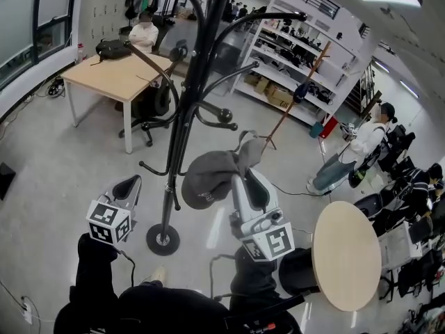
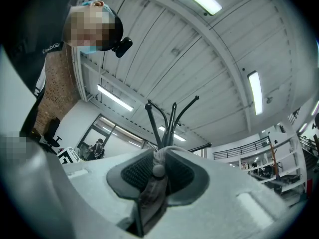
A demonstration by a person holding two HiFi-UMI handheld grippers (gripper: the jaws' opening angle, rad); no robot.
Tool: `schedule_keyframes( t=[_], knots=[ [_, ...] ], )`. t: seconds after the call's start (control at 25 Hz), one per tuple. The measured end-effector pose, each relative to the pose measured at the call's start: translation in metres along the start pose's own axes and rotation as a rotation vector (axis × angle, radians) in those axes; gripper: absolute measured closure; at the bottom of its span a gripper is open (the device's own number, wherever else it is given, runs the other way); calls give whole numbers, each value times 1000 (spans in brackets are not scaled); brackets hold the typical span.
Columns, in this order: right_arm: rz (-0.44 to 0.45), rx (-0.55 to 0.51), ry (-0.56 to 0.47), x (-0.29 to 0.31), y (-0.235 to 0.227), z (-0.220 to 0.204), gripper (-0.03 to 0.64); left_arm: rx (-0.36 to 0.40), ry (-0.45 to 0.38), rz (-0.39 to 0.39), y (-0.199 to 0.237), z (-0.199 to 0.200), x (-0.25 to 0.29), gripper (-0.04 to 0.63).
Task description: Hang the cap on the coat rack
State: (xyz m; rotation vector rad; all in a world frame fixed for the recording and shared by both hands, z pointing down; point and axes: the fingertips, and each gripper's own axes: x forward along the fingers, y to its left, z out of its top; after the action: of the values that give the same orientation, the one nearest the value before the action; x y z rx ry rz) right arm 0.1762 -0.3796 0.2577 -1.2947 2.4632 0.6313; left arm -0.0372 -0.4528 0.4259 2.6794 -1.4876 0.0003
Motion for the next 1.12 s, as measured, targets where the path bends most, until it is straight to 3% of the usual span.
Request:
schedule_keyframes(
  t=[1.12],
  knots=[
    [82, 1, -60, 40, 14, 16, 537, -35, -9, 84, 39, -2, -14, 594]
  ],
)
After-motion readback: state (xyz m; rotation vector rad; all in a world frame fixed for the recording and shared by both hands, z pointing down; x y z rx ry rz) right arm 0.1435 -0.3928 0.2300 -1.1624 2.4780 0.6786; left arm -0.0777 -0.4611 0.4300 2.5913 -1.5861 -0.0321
